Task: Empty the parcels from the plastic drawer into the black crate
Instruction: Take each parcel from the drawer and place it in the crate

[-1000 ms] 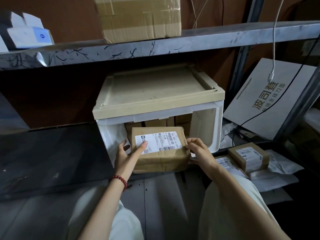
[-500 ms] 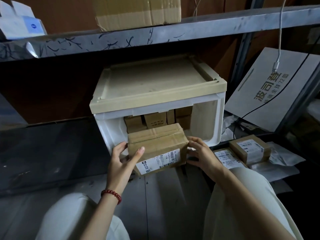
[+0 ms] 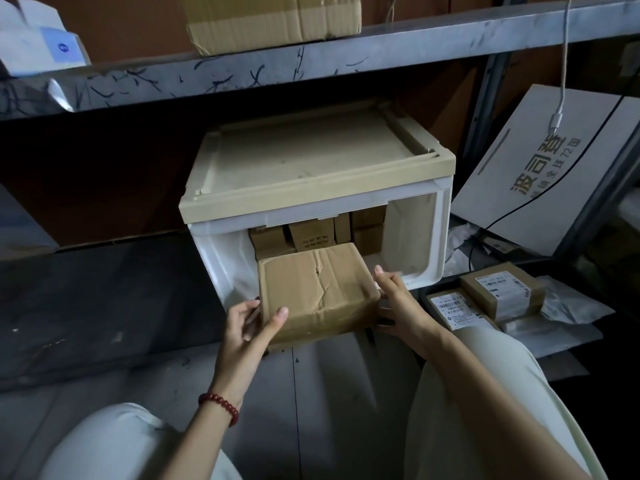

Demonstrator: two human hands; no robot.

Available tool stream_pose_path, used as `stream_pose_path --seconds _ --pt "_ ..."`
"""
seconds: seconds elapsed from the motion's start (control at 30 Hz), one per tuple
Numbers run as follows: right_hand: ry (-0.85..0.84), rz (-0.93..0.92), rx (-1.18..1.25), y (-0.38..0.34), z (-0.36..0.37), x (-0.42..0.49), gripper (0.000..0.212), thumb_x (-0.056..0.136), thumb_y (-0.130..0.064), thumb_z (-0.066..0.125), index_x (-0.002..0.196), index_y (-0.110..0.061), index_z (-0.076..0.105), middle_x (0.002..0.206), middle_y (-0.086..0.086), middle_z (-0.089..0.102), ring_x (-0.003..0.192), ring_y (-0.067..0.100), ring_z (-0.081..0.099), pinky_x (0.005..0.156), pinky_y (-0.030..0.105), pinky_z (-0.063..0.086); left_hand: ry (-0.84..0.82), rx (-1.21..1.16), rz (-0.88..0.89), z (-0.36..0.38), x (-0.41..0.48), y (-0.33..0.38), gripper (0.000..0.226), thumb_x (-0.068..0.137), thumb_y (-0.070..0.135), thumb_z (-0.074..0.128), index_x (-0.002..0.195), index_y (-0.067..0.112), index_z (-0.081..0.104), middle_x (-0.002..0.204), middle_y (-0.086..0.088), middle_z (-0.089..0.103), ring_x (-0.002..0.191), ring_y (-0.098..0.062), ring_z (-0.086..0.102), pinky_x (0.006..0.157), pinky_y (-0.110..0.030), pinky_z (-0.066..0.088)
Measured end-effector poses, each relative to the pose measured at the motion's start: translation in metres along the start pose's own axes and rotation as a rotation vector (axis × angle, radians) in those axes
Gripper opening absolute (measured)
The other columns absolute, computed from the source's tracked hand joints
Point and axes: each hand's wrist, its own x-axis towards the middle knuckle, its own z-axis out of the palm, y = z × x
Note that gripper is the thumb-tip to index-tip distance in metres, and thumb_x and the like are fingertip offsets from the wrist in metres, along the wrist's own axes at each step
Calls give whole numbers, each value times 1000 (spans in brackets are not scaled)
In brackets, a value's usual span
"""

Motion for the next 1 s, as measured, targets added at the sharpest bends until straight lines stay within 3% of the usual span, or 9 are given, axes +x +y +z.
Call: stream_pose_path --seconds 0.13,0.23,0.33,0.47,0.57,0.7,0.83,0.9,1.0 --pt "-27 23 -45 4 -3 -1 58 80 -50 69 129 -35 43 124 -2 55 115 24 54 103 51 42 20 120 12 -1 3 1 68 61 52 74 120 36 45 117 24 48 97 17 49 67 -8 42" --pt "-62 8 -136 3 -3 -5 62 78 -27 78 131 -28 47 115 -1 57 106 18 58 97 45 50 -10 184 -40 -1 4 0 93 58 58 78 138 32 38 124 15 48 104 0 49 72 -18 41" --pt "-96 -75 -175 -2 -6 -14 63 75 -17 81 128 -23 46 118 5 55 104 19 60 86 35 55 -33 246 -41 2 -2 1 97 51 65 83 134 37 42 130 5 50 108 -10 54 71 -22 48" --pt "-4 -212 -62 -20 -16 -36 63 67 -43 83 115 -25 48 118 -4 58 101 12 63 76 25 52 45 190 139 21 -12 24 71 52 62 84 106 61 38 122 22 50 106 0 54 63 -15 52" --pt "105 -287 -98 -39 -32 -52 67 59 -65 73 113 -31 51 114 -9 62 104 7 60 88 28 46 53 120 176 47 -17 42 81 44 69 79 112 46 42 124 16 54 113 -2 55 86 -27 53" --pt "181 -353 -82 -60 -71 -72 91 63 -81 60 140 -38 39 136 -14 48 123 7 48 107 38 37 -10 101 194 90 -20 68 99 41 74 76 129 39 44 122 19 59 107 7 56 88 -19 48" --pt "289 -390 -78 -71 -124 -93 61 78 -69 55 131 -39 54 137 -8 52 120 4 53 98 23 44 -213 144 177 148 -18 96 122 42 80 68 146 31 29 145 9 43 125 -2 40 100 -26 32" --pt "368 -411 -85 -68 -152 -106 45 83 -55 60 122 -34 58 123 -6 62 100 0 63 67 11 49 -303 158 192 184 -19 106 111 43 79 68 140 36 33 140 7 49 124 -9 46 98 -28 37" --pt "540 -380 20 -49 -197 -124 47 83 -53 60 122 -29 55 117 -8 63 97 -2 62 71 18 47 -419 177 197 239 -24 110 82 50 72 75 119 42 41 126 8 54 113 -11 53 95 -32 46"
